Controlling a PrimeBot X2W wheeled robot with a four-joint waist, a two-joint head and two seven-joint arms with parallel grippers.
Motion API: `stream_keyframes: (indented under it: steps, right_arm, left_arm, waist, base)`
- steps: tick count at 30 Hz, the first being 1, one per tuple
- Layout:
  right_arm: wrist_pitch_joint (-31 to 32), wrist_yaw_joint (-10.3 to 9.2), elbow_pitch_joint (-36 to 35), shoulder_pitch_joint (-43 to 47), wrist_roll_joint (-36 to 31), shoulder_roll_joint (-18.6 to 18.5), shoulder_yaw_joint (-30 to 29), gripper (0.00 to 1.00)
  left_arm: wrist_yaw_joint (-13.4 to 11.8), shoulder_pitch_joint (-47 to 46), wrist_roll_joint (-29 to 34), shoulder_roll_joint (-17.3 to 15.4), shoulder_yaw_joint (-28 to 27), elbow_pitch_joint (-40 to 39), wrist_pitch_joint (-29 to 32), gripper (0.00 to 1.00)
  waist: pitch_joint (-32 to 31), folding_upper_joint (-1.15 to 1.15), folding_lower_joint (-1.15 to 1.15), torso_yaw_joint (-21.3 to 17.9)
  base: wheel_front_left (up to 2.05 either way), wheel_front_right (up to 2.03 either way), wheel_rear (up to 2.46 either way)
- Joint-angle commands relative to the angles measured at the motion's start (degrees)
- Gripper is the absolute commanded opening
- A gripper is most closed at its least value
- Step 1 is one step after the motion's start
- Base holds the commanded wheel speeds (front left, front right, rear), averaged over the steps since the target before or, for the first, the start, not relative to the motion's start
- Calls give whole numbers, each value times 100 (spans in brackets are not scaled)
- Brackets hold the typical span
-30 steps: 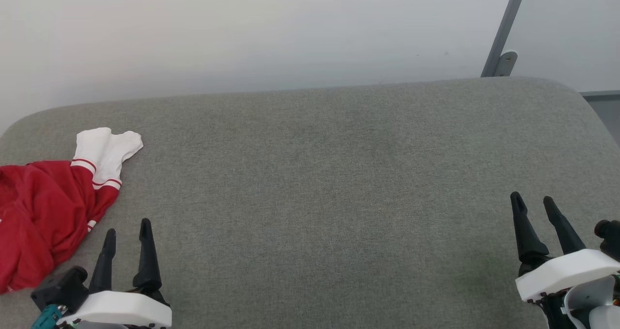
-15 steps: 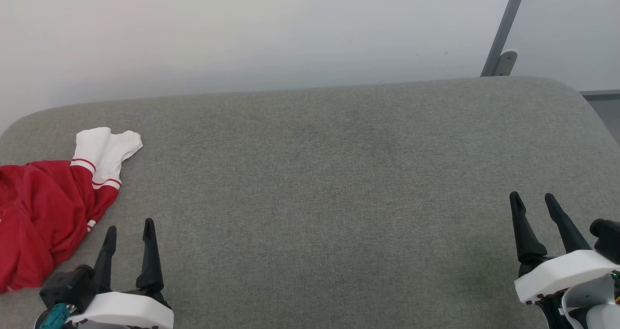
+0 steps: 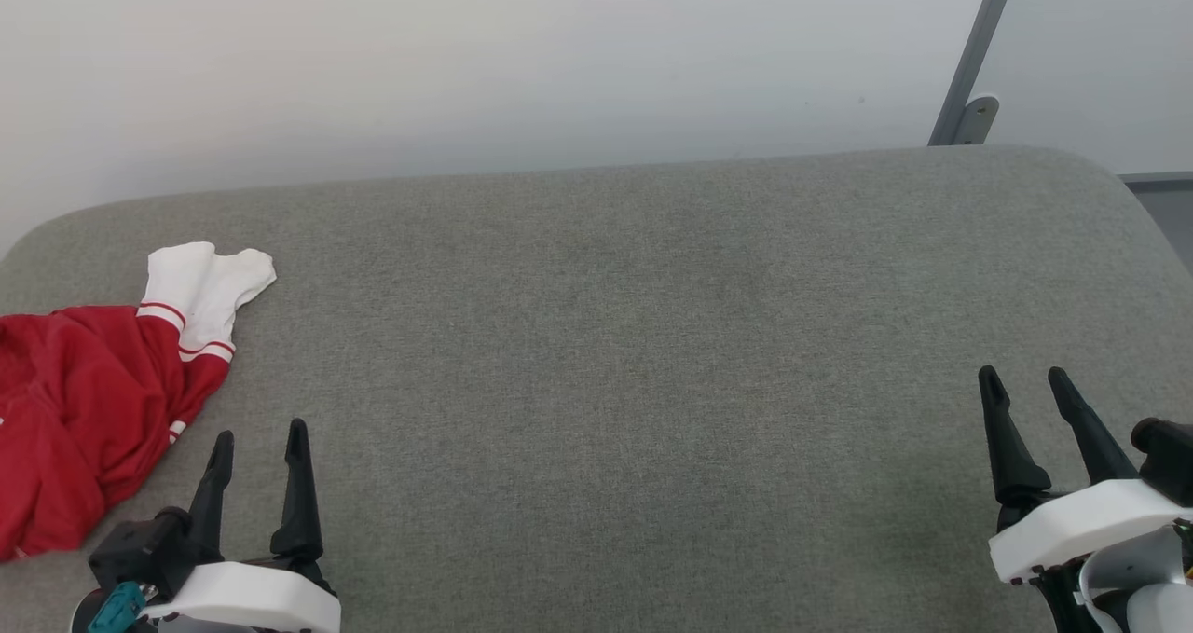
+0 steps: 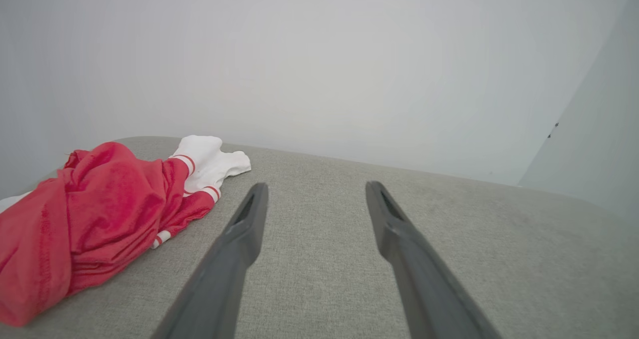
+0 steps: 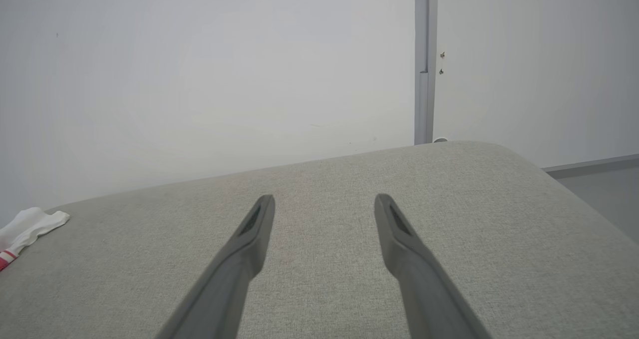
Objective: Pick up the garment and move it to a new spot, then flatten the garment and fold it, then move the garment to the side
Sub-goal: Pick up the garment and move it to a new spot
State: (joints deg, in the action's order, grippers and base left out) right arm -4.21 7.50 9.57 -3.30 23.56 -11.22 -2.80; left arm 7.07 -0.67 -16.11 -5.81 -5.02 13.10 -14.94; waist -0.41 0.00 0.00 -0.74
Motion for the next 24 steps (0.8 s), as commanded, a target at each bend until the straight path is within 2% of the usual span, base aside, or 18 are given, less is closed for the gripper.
stream_keyframes:
  steps: [1,13,18,24]
  right_arm:
    - [4,-2,-33,5,-26,-9,-1,100]
    - [109,-2,-166,-4,-64,-6,92,100]
    - [201,-2,-259,-37,-33,-24,252,100]
    - [314,-2,-306,-129,26,-90,471,100]
  left_arm:
    - [21,21,-9,-33,13,-5,-38,100]
    - [1,-14,-61,-23,12,-14,-36,100]
    - [-57,0,-108,-6,-82,6,-35,100]
    - [-201,45,-119,54,-195,-69,-35,100]
  waist:
    - [1,0,0,5]
    - [22,0,0,163]
    - [4,0,0,460]
    - [-2,0,0,999]
  base:
    - [0,0,0]
    - [0,0,0]
    - [0,0,0]
    - [0,0,0]
